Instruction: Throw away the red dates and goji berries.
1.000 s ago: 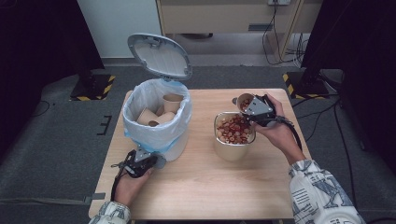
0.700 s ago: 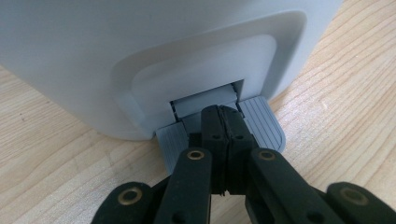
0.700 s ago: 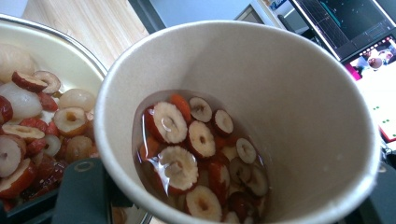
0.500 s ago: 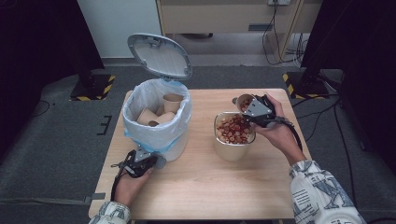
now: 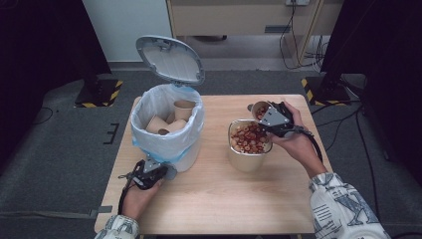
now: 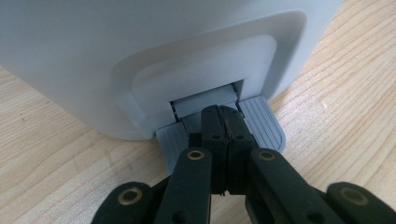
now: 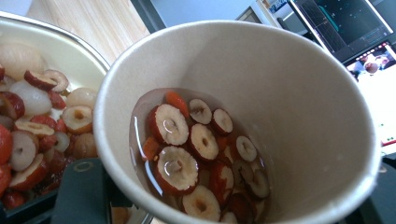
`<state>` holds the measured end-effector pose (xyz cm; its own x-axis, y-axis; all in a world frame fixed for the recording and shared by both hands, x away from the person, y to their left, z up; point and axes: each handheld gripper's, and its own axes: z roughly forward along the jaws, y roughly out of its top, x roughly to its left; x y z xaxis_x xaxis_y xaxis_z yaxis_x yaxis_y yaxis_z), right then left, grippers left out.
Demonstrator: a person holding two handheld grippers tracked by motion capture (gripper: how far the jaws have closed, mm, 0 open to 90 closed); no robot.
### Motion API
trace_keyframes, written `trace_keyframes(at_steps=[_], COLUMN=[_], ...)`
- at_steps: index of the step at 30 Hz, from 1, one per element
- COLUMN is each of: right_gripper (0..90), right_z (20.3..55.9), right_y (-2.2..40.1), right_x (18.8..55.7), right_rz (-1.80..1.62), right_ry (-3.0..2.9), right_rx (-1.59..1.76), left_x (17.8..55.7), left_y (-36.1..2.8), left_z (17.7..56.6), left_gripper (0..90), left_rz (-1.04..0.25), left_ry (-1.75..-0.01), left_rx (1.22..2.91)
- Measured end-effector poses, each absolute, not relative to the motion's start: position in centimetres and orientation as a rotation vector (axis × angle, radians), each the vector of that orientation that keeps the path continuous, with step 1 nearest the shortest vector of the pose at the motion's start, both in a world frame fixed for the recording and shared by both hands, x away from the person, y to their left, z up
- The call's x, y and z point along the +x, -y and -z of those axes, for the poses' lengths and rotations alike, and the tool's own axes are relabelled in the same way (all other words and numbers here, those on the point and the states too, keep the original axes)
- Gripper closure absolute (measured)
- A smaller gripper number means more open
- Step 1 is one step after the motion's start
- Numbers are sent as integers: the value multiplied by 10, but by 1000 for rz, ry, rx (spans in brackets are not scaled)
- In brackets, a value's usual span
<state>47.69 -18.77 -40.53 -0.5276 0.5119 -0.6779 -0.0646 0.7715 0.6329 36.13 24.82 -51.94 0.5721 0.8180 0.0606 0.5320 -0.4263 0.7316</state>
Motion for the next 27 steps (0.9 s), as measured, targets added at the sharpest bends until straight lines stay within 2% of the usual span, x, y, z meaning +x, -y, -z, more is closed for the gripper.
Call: trace_keyframes(at_steps=[27], right_gripper=[307], right_z=[415], right_y=[162], right_x=[452], right_rz=[-291], right_ry=[-1874], right_rx=[-126], left_x=[361], left_y=[-248], left_z=[519], left_gripper=[886], left_rz=[-544], left_ry=[-1071], left_rx=[2131])
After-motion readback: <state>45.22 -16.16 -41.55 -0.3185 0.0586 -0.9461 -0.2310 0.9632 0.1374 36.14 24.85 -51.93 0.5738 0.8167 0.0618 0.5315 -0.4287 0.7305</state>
